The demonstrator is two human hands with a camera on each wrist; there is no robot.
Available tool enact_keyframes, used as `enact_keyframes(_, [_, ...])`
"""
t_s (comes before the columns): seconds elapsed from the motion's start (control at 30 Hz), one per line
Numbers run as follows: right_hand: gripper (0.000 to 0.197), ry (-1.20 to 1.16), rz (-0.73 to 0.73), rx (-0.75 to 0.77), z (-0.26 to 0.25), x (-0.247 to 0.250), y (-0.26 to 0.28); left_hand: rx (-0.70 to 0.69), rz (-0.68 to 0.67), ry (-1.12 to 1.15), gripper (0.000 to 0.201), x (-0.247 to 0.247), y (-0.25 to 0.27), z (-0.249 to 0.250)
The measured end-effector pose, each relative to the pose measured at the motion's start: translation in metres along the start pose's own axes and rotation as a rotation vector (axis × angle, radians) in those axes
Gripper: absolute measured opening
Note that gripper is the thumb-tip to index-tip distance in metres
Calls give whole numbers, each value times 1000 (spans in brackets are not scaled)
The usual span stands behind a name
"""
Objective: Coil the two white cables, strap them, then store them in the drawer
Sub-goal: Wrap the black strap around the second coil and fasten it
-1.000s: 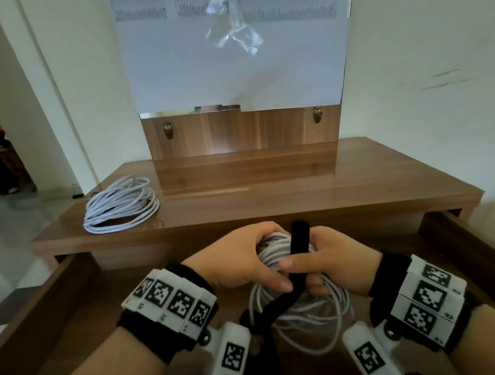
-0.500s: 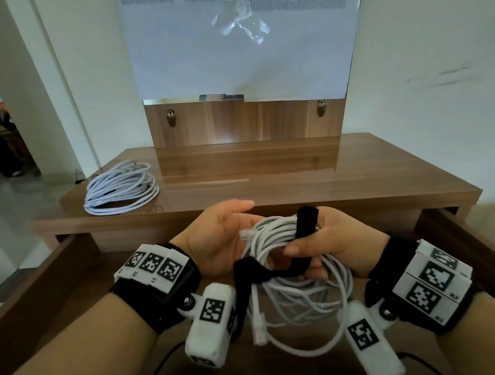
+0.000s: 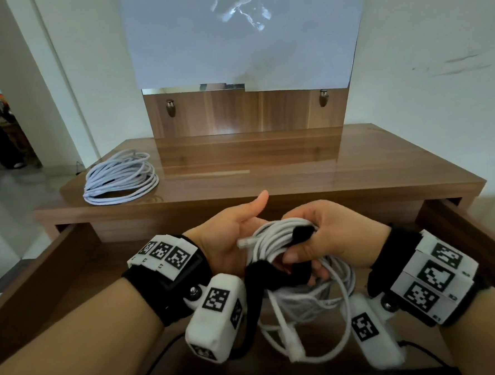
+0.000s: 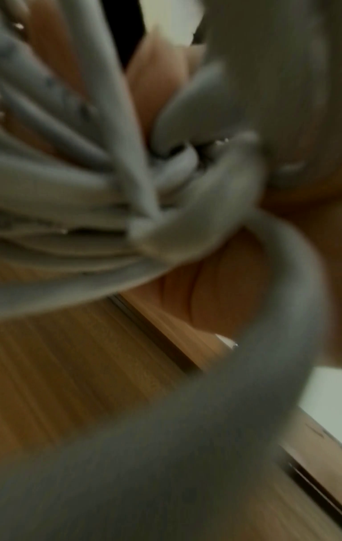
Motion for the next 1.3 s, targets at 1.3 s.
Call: enact_keyframes(1.3, [16,94,-30,64,-1,7,13,-66,168,285,25,5,-21,-24])
Point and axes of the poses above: each hand's wrist, its own y-axis away from the middle knuckle, its own x-axis out of the back of the hand, z = x × y, the point moved 9 cm from there along -y, towards the middle knuckle, and after that the axes turned 1 degree about x, right-handed, at the moved point
